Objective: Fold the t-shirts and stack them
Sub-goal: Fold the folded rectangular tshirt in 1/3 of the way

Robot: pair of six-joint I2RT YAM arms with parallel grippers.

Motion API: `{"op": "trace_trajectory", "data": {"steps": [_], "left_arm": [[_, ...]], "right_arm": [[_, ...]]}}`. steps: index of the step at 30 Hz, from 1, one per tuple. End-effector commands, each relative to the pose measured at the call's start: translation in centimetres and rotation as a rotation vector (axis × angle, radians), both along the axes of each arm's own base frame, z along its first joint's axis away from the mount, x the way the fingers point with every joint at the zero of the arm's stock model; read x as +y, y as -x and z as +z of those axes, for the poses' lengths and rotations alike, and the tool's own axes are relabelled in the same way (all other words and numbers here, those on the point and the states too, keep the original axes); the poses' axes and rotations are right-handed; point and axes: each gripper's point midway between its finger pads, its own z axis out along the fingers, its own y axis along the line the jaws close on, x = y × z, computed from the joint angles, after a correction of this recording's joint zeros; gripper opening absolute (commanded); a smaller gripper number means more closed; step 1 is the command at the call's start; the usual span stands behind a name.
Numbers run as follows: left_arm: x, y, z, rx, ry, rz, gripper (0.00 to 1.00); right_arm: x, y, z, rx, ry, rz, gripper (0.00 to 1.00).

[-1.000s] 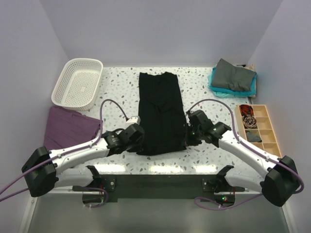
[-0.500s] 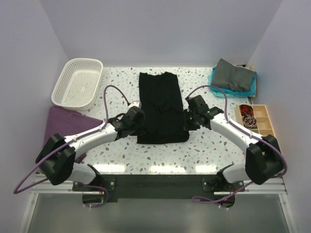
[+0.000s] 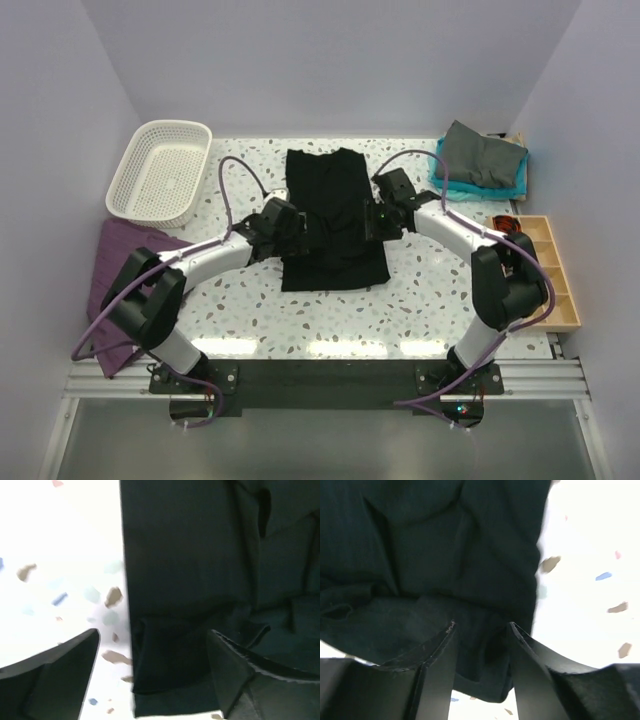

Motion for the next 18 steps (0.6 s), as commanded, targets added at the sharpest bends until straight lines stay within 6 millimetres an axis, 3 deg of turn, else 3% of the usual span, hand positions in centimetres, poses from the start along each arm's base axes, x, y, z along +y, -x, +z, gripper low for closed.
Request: {"op": "trace_trajectory", "data": {"steps": [1,3,7,14,18], "left_arm": [[0.9,-4.5,5.7,-0.214,-0.021,0.076,1.0],[1.3,-4.6,7.3,-0.244,-0.024,0.078,1.0],[0.1,-2.8,7.8,-0.218,0.047,-0.008,1.0],[-2.6,3.0,5.6,-0.047,0.21,-0.217,0.99],[-2.8,4.7,3.9,0.018,0.237,-0.253,0.96]], "right_arm": [[-1.0,-3.8,6.0,-0.221,0.035,-0.019,0.49],[-1.3,-3.4,6.8,-0.236,0.037,-0.012,0.5],[-0.8,-1.3,6.6,-0.196,-0.015,0.012,0.51],[1.0,3.2,4.6,-0.06,-0.152,0.066,0.47],[1.1,4.6,3.7,-0.025,-0.163,0.076,0.46]]}}
